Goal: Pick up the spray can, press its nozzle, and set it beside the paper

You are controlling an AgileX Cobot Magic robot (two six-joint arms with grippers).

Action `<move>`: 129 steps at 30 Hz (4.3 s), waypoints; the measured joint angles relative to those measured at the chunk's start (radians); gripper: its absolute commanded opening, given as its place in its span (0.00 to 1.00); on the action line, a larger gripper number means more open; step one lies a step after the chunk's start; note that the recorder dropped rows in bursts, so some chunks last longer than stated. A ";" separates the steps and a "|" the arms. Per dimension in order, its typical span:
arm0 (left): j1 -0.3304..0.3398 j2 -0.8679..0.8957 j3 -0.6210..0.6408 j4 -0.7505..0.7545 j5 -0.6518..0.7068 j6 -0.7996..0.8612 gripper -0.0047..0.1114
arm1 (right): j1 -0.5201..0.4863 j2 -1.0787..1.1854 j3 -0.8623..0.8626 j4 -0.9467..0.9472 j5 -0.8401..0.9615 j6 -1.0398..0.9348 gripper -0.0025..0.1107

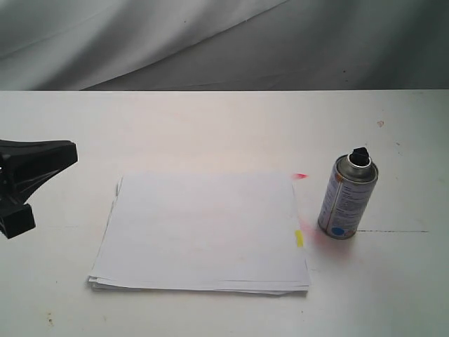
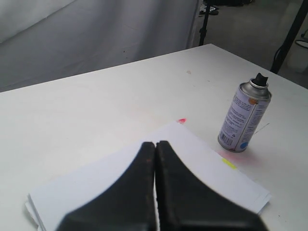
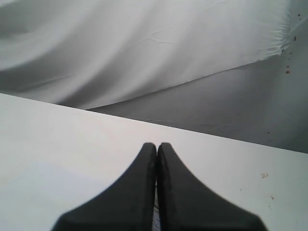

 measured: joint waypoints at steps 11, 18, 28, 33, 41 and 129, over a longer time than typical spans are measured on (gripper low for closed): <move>0.000 0.000 0.000 0.000 0.000 0.000 0.04 | 0.000 -0.003 0.000 -0.042 -0.006 0.002 0.02; 0.000 0.000 0.000 0.000 0.000 0.000 0.04 | -0.020 -0.011 0.085 -0.063 -0.157 -0.032 0.02; 0.000 0.000 0.000 0.000 0.000 0.000 0.04 | -0.188 -0.130 0.281 -0.052 -0.329 -0.043 0.02; 0.000 0.000 0.000 0.000 0.000 0.000 0.04 | -0.281 -0.250 0.281 -0.048 -0.289 -0.043 0.02; 0.000 0.000 0.000 0.000 0.000 0.000 0.04 | -0.311 -0.314 0.285 -0.048 -0.169 -0.043 0.02; -0.034 -0.968 0.407 1.502 -0.517 -1.553 0.04 | -0.311 -0.319 0.388 -0.048 -0.165 -0.043 0.02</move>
